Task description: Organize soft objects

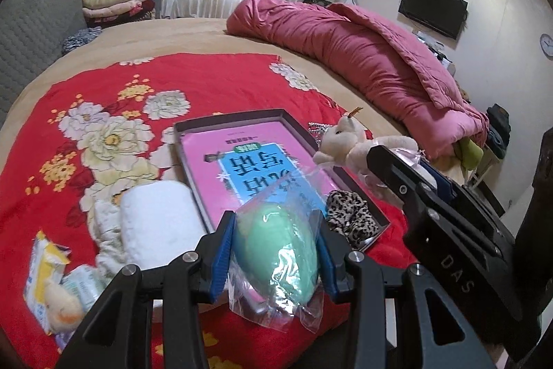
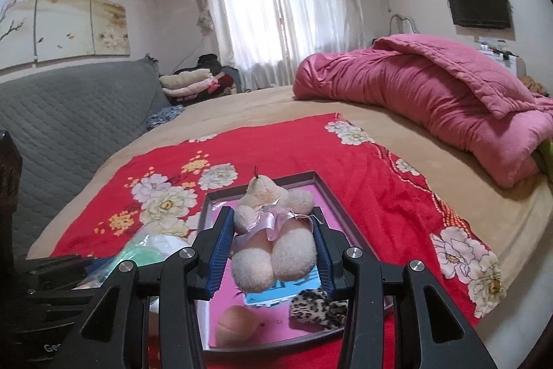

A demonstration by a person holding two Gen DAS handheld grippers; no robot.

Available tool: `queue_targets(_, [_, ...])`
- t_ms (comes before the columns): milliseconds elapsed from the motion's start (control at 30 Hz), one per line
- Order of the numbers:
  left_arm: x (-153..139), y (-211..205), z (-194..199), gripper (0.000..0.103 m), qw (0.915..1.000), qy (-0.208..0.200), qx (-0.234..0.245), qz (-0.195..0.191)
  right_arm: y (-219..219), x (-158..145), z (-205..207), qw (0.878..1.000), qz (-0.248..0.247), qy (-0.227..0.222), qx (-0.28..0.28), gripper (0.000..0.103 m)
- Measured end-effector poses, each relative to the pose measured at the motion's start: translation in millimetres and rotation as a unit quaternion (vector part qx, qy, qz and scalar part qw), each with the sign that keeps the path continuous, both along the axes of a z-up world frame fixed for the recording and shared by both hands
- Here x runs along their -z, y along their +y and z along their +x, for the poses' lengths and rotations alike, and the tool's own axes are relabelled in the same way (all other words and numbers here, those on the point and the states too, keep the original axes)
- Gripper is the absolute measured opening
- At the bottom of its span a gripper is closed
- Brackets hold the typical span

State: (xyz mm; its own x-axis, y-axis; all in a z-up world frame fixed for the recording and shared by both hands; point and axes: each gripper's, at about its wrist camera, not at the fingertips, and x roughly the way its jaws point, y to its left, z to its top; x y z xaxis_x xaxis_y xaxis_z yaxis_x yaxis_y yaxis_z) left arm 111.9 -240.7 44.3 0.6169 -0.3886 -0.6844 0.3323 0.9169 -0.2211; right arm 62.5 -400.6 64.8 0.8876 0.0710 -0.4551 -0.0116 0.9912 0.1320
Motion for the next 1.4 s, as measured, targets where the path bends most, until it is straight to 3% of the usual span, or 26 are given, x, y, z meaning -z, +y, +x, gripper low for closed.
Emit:
queue_targets(833, [22,-28,43,0.043,0.9997,0.013,0.011,0.017,-55,33,15,0.998,0.019,0.037,0.046,0.045])
queue_targets(1200, [59,-27,52,0.043,0.9979,0.048,0.006,0.045,-56,45,21,0.997,0.023,0.058,0.037,0.045])
queue_targets(1400, [62,-36,55,0.043,0.9979,0.049,0.017,0.039,-58,48,22,0.997,0.025,0.063,0.039,0.045])
